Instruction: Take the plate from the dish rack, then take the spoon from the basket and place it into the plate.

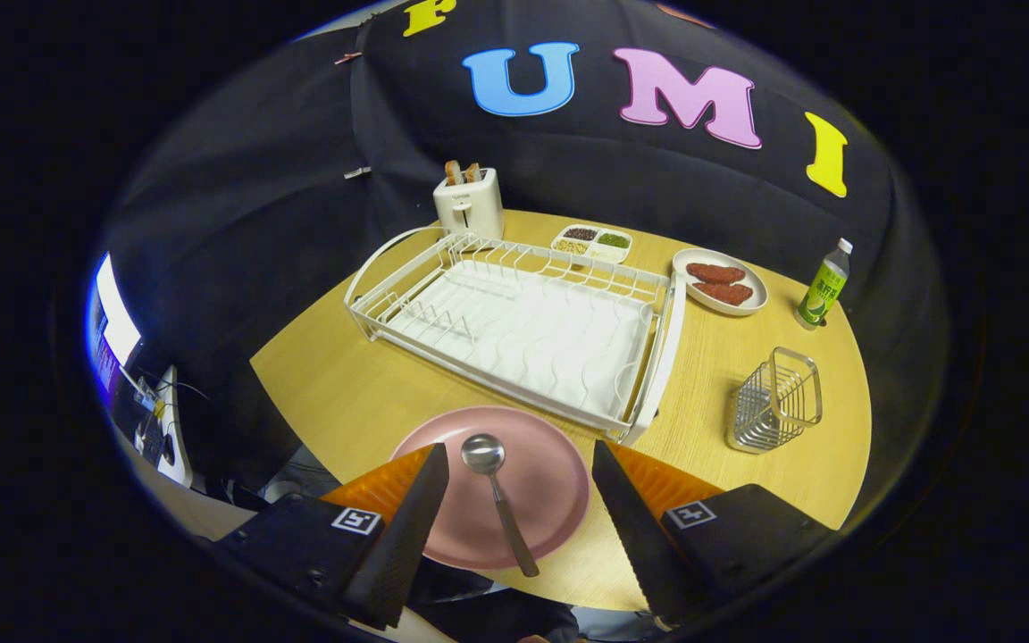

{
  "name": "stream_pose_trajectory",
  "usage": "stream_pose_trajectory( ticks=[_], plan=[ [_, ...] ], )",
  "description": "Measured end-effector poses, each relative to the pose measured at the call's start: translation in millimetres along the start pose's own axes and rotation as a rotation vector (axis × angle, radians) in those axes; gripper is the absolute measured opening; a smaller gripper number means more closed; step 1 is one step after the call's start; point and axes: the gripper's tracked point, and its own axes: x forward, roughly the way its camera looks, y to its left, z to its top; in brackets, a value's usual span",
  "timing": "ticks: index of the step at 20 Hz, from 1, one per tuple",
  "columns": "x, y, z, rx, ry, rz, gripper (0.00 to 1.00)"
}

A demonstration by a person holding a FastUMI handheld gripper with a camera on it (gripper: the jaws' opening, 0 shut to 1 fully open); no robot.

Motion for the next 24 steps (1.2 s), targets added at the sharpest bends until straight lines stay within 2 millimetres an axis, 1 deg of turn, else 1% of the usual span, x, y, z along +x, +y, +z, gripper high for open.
stream_pose_trajectory(
  ticks=[3, 6, 7, 10, 14, 16, 17, 20, 24],
  plan=[
    [-12.2, -8.7, 34.1, 0.009, -0.078, -0.031, 0.99],
    [-32.4, -24.8, 75.4, 0.018, -0.173, -0.085, 0.99],
    [-38.2, -33.8, 91.5, 0.023, -0.205, -0.106, 0.99],
    [-63.6, -54.3, 132.1, 0.033, -0.302, -0.170, 0.99],
    [-99.4, -80.6, 175.2, 0.045, -0.416, -0.258, 0.99],
    [-113.0, -90.1, 192.2, 0.048, -0.469, -0.291, 0.99],
    [-118.9, -92.6, 197.1, 0.051, -0.492, -0.299, 0.99],
    [-138.4, -101.2, 204.4, 0.036, -0.533, -0.326, 0.99],
    [-154.8, -115.8, 216.1, 0.024, -0.583, -0.355, 0.97]
  ],
)
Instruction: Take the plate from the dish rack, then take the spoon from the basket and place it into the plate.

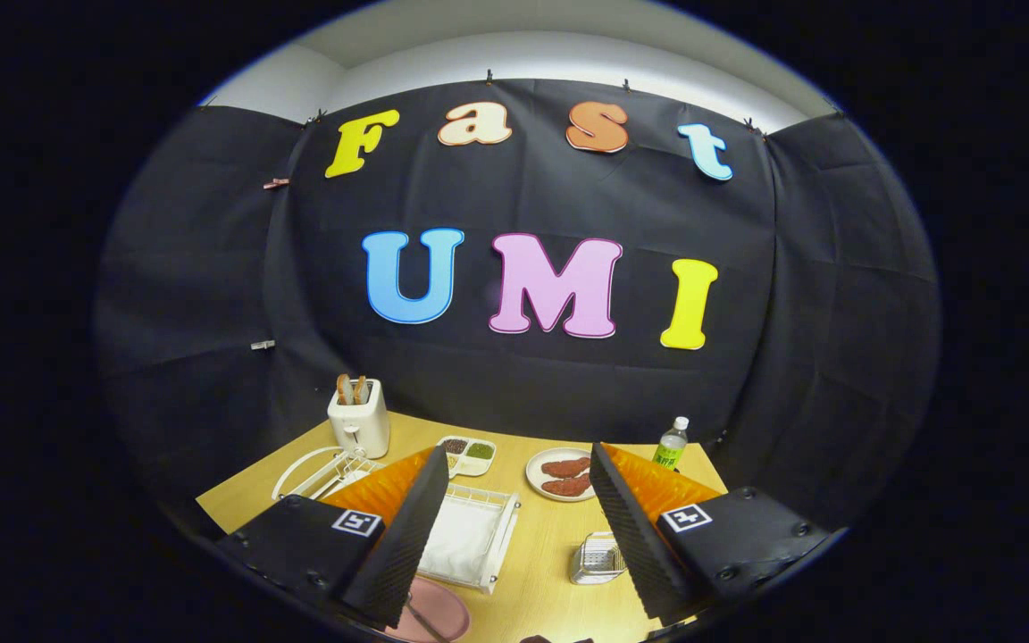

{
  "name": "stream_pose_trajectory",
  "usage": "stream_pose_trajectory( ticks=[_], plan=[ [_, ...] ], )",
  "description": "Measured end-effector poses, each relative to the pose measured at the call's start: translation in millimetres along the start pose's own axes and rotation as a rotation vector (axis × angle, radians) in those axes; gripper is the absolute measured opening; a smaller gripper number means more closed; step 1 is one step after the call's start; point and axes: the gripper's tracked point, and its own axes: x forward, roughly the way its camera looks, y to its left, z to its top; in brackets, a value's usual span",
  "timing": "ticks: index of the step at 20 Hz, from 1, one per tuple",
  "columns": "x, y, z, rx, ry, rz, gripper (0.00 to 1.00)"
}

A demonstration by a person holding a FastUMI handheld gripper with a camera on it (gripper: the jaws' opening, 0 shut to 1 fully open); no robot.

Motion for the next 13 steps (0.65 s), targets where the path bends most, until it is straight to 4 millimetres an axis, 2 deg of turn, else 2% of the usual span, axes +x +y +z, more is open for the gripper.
stream_pose_trajectory(
  ticks=[6, 13],
  plan=[
    [-2.4, -24.8, 24.2, -0.017, -0.073, -0.035, 0.96],
    [8.0, -36.0, 22.2, -0.026, -0.067, -0.025, 0.96]
  ],
)
